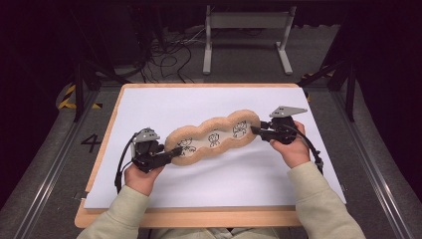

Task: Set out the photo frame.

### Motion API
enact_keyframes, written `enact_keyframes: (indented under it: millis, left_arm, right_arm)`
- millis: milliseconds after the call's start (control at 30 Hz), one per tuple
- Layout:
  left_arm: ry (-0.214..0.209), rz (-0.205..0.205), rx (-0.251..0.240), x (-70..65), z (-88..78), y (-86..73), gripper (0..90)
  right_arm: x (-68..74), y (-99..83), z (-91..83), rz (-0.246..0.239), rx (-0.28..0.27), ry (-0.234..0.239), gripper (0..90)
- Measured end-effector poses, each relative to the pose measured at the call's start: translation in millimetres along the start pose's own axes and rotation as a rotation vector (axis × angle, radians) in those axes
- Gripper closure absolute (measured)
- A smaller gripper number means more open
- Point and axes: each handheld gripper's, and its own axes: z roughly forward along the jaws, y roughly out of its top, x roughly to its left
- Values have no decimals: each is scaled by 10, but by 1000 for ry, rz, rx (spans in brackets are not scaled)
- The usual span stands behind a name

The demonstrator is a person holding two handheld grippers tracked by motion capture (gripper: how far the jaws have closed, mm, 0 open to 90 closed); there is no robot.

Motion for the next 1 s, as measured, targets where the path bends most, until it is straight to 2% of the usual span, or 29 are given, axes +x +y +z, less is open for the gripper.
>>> enact_keyframes:
  millis: [67,133,300,400,533,633,700,800,900,1000]
  left_arm:
    - [-12,-3,-5,27,41,12,646]
    - [-21,8,1,49,88,20,636]
    - [-29,18,20,93,192,22,615]
    - [-17,20,35,115,267,19,589]
    - [-15,25,50,142,361,11,561]
    - [-17,27,58,188,443,-1,540]
    - [-4,41,71,189,486,-3,521]
    - [17,77,104,177,547,8,499]
    - [9,57,116,186,578,8,494]
    - [-2,33,108,215,592,20,484]
  right_arm:
    - [33,-44,-47,9,-1,-18,650]
    - [62,-87,-83,3,-25,-44,650]
    - [107,-173,-135,6,-26,-84,648]
    - [128,-252,-151,11,-39,-96,646]
    - [166,-350,-150,35,-22,-128,645]
    - [197,-403,-171,41,-29,-141,643]
    - [211,-437,-178,37,-14,-139,643]
    - [261,-499,-151,-25,52,-172,655]
    - [267,-541,-131,-22,77,-179,657]
    - [240,-551,-137,-1,66,-167,658]
